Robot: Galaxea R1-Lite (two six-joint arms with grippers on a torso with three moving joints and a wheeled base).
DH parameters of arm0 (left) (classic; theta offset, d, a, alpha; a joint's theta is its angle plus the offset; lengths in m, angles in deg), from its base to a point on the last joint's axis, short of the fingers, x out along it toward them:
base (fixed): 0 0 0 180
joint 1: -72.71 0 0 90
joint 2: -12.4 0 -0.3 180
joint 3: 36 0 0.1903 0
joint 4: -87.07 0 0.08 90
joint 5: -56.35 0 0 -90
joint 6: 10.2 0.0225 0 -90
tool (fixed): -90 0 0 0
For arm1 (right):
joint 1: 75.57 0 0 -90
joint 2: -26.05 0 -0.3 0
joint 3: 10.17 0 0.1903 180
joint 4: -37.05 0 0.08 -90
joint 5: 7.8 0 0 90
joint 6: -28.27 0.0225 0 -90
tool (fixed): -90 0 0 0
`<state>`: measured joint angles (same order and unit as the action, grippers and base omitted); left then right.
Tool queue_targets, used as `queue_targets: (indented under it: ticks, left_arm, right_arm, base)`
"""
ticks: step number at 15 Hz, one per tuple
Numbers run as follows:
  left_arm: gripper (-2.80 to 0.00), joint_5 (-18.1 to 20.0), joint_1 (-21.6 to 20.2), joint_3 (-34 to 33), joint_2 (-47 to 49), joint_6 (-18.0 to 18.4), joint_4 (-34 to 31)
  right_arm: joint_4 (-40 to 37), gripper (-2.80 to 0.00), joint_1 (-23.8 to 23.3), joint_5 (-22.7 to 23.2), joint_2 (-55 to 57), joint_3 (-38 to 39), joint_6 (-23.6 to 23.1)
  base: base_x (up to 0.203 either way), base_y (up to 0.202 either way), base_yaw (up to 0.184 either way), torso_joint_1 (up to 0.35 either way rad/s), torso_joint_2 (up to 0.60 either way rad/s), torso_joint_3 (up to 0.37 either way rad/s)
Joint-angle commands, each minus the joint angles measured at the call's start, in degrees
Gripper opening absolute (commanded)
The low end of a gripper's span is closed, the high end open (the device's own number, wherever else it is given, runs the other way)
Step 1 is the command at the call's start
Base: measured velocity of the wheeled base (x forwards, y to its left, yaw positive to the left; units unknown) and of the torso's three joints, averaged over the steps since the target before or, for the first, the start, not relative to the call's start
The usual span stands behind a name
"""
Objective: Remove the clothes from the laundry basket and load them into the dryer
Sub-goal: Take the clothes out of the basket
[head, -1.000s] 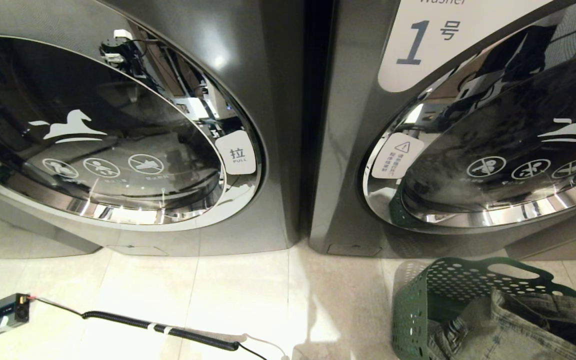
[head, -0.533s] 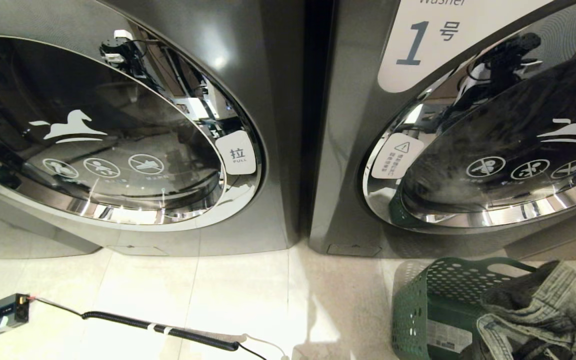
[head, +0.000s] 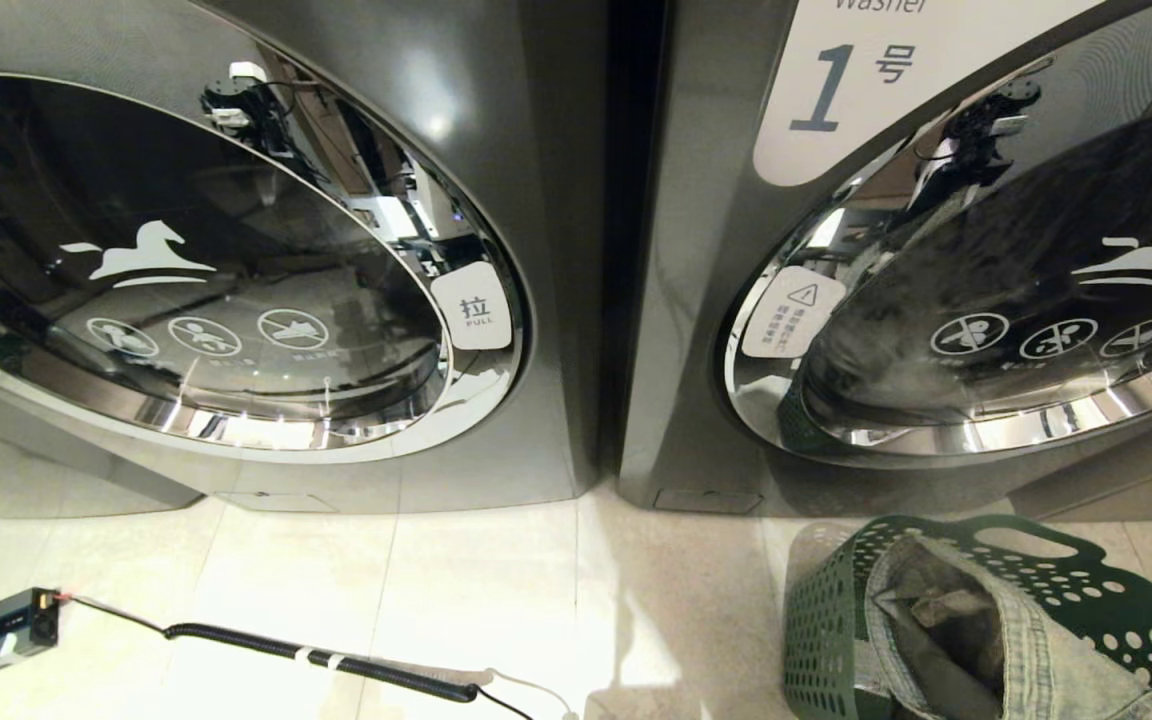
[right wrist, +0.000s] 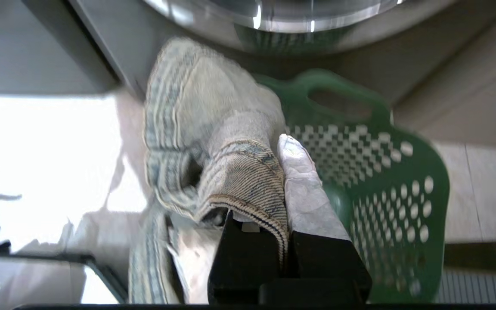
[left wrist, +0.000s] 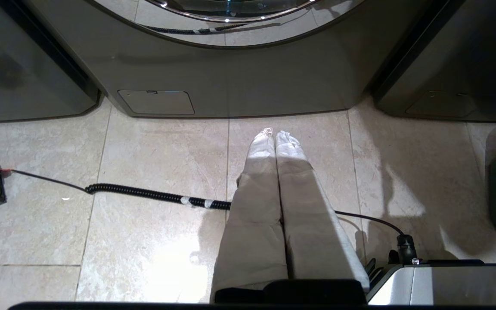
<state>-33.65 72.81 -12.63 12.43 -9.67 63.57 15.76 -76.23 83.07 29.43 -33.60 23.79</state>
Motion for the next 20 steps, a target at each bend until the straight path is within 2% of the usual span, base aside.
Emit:
queue_targets:
  ticks: [1, 3, 12, 20]
  left_arm:
    - [-2.8, 0.0, 0.0, 0.0, 0.1, 0.0, 0.0]
    - [-2.8, 0.0, 0.0, 0.0, 0.0, 0.0, 0.0]
    - [-2.8, 0.0, 0.0, 0.0, 0.0, 0.0, 0.0]
    - [-2.8, 0.0, 0.0, 0.0, 0.0, -0.3, 0.0]
  right_arm:
    - [0.4, -2.8, 0.2, -0.1, -3.4, 0.4, 0.2]
    - [-1.3, -2.8, 0.2, -1.3, -3.4, 0.4, 1.9]
    - [-1.3, -2.8, 0.2, -1.5, -3.4, 0.4, 3.3]
    - [-1.3, -2.8, 0.2, -1.8, -3.4, 0.4, 2.9]
  base:
    - [0.0, 0.0, 0.0, 0.0, 0.0, 0.0]
    - [0.0, 0.0, 0.0, 0.0, 0.0, 0.0]
    - [0.0, 0.0, 0.0, 0.0, 0.0, 0.0]
    - [0.0, 0.0, 0.0, 0.001, 0.0, 0.019]
